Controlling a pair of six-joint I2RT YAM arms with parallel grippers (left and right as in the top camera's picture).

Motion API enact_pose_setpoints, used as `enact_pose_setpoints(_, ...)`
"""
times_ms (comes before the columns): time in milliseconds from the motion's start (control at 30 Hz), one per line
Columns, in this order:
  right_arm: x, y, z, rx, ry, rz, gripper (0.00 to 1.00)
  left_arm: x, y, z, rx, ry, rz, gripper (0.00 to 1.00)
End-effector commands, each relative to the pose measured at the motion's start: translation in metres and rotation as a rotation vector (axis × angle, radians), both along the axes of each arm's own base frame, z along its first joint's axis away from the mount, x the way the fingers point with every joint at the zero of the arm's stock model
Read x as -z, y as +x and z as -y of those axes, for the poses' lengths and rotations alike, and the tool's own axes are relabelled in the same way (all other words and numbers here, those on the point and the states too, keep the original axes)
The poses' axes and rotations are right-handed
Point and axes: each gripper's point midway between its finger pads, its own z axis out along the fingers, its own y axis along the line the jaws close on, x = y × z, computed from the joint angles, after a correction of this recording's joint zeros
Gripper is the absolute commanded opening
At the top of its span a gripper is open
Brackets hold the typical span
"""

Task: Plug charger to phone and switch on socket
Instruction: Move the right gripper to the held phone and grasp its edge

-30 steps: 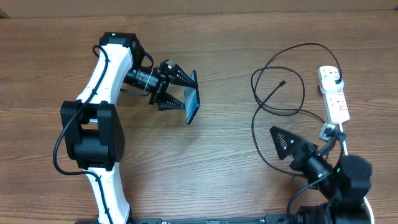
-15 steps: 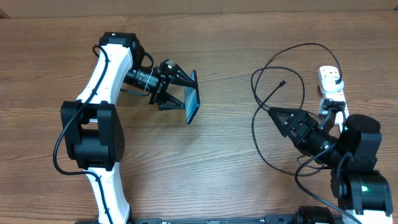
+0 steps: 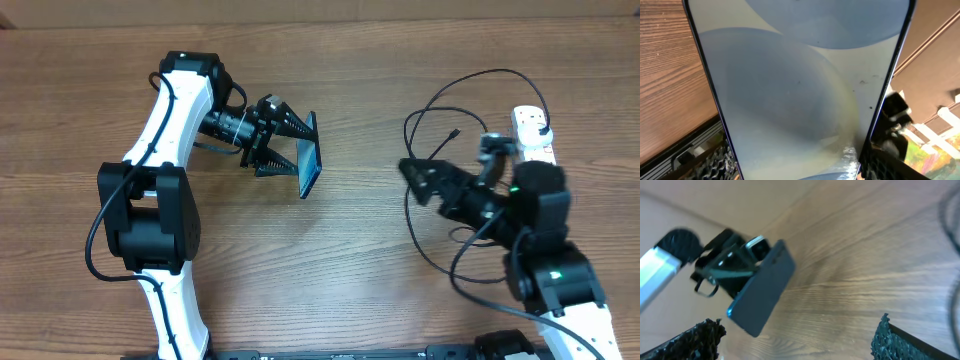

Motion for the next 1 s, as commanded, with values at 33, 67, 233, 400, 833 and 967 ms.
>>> enact_pose_setpoints(33,-0.010,0.008,-0.029,0.026,-0.086,0.090,1.00,-0.013,0.008,0.003,-0.012,-0.058,0.055,0.65)
enact_pose_setpoints(67,-0.009,0.008,-0.035,0.031,-0.106,0.103,1.00,-0.013,0.008,0.003,-0.012,-0.058,0.056,0.65)
enact_pose_setpoints(233,-0.006,0.002,-0.063,0.092,-0.161,0.143,1.00,-0.013,0.008,0.003,-0.012,-0.058,0.056,0.65)
enact_pose_setpoints(400,-0.010,-0.006,-0.092,0.100,-0.182,0.210,1.00,-0.013,0.008,0.003,-0.012,-0.058,0.056,0.66)
enact_pose_setpoints(833,0.027,0.014,-0.140,0.119,-0.161,0.177,1.00,-0.012,0.011,0.003,-0.011,-0.060,0.078,0.65)
enact_pose_setpoints(967,0.034,0.021,-0.146,0.130,-0.161,0.182,0.99,-0.012,0.011,0.004,-0.011,-0.060,0.079,0.65)
